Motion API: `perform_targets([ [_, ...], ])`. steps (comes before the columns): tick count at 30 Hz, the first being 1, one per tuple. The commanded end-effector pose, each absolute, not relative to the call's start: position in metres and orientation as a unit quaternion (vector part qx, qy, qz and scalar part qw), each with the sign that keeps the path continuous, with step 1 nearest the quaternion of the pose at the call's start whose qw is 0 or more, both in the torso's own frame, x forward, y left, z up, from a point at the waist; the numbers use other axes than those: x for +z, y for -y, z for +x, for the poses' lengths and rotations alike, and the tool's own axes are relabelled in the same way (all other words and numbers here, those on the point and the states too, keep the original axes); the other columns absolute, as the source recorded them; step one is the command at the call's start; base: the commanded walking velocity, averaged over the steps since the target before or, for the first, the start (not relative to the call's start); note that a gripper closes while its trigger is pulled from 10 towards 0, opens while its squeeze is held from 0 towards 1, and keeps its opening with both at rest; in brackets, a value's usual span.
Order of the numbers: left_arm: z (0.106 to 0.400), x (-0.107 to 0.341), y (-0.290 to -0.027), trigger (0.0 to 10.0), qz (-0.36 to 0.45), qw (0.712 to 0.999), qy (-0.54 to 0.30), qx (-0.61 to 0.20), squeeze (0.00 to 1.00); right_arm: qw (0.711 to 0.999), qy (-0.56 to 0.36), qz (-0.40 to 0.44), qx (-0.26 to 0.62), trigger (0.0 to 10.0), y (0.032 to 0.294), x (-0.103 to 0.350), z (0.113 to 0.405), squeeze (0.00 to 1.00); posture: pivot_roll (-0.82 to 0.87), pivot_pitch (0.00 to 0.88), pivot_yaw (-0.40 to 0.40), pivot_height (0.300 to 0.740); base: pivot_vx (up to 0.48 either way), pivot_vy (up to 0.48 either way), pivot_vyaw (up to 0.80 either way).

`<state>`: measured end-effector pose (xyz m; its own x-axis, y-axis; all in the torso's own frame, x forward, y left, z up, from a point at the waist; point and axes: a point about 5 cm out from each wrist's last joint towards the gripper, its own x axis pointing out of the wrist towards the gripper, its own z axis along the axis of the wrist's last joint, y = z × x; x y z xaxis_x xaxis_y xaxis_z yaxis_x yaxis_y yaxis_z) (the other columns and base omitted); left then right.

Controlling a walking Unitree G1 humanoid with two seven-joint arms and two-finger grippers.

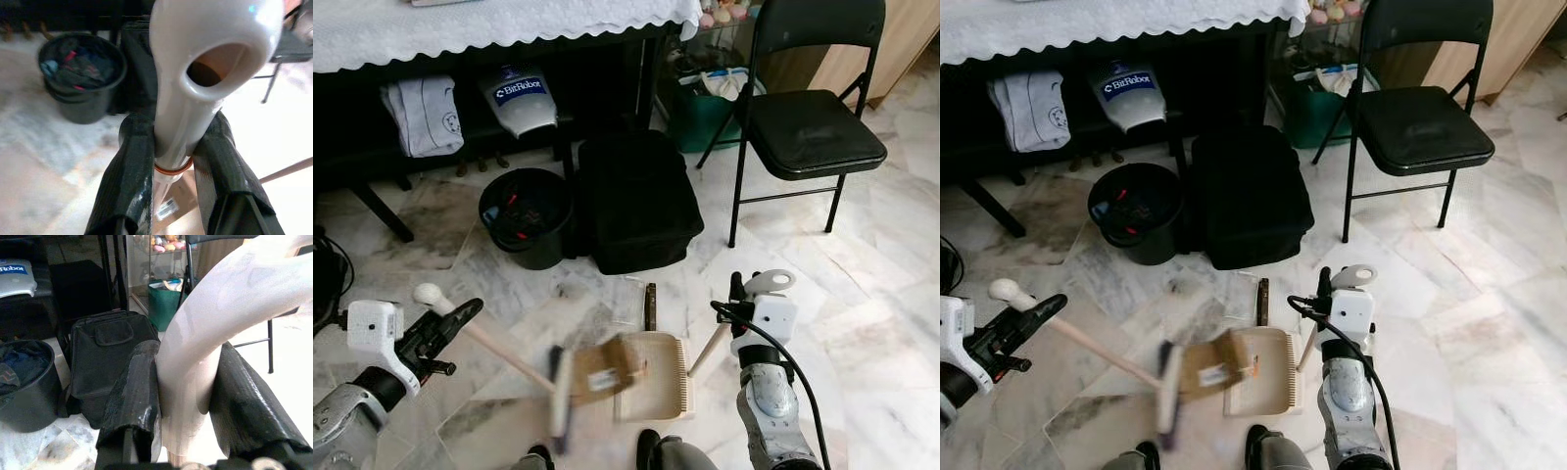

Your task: Sweep floor

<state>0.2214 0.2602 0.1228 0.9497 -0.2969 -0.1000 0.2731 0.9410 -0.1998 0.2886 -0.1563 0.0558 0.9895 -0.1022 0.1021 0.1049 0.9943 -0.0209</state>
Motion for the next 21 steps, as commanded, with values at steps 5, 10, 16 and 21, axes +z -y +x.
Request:
perform_targets([
  [5,0.223,0.134,-0.243,10.0,-0.187,0.961,-0.05,-0.199,0.03,0.998,0.043,-0.011,-0.051,10.0,0.156,0.051,0.286,0.0,0.01,0.258,-0.047,0.74,0.0,0.0,0.0],
  [10,0.228,0.147,-0.243,10.0,-0.223,0.953,-0.019,-0.204,0.02,0.998,0.042,-0.01,-0.051,10.0,0.155,0.05,0.286,0.0,0.01,0.253,-0.045,0.74,0.0,0.0,0.0],
  [16,0.237,0.152,-0.251,10.0,-0.172,0.973,0.002,-0.154,0.02,0.998,0.042,-0.007,-0.051,10.0,0.153,0.051,0.287,0.0,0.01,0.245,-0.043,0.74,0.0,0.0,0.0],
  [21,0.247,0.167,-0.271,10.0,-0.125,0.988,0.049,-0.079,0.04,0.998,0.043,-0.006,-0.051,10.0,0.153,0.052,0.29,0.0,0.02,0.231,-0.042,0.74,0.0,0.0,0.0],
])
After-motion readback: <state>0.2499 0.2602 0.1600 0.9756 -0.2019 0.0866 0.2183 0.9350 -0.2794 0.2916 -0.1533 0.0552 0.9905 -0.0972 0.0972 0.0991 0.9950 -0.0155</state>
